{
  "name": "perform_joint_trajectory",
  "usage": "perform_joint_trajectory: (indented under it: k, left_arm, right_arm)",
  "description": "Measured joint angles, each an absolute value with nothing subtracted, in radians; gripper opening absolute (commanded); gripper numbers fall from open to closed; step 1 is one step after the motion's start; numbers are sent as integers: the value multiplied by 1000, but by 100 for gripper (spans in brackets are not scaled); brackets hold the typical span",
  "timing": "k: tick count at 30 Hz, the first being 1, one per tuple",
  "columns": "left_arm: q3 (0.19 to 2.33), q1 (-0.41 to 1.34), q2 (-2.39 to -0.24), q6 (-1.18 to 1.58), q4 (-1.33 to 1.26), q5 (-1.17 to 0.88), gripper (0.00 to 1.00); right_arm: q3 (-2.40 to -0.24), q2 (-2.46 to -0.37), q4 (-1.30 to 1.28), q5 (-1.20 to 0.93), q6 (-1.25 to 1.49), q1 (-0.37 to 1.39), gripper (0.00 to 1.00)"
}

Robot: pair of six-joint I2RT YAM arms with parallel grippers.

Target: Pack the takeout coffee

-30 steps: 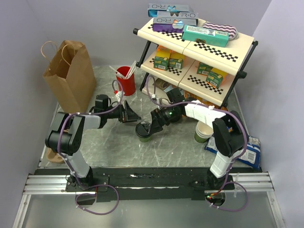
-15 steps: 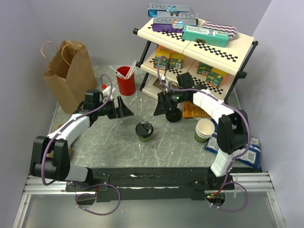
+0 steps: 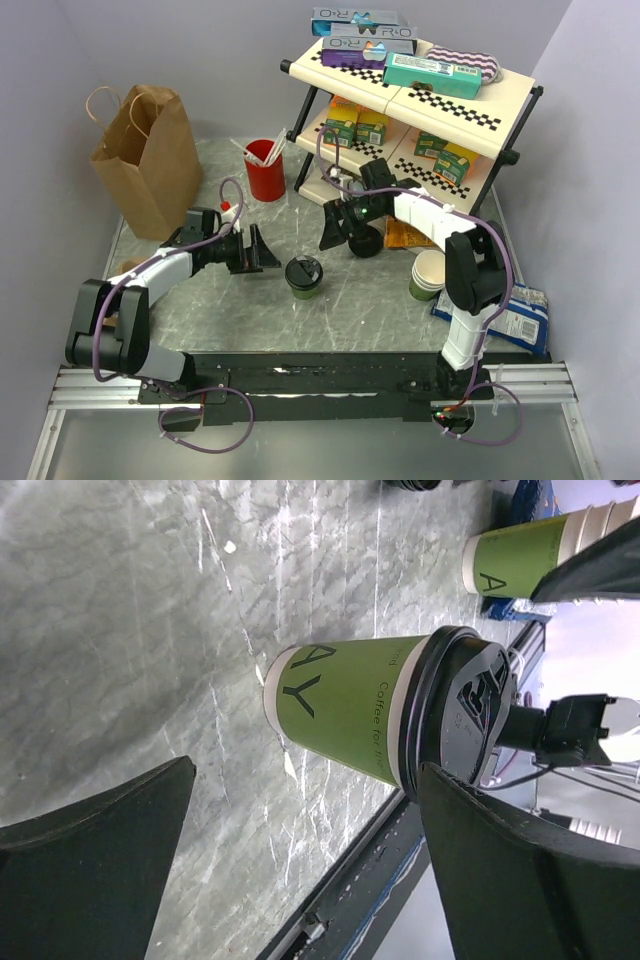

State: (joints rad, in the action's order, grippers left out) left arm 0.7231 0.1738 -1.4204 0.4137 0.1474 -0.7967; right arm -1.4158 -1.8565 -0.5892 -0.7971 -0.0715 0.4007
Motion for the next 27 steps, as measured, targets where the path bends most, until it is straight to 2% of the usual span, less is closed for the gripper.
perform_joint_trajectory:
  k: [19,27]
  left_arm:
    - [661,227,-1435,443,84,-852,99]
    - [659,231,-1438,458,72,-849,99]
  right_arm:
    - [-1366,-1856,-569,-932,-65,486,98]
    - [-1319,-1856,-566,-923,-72,525,95]
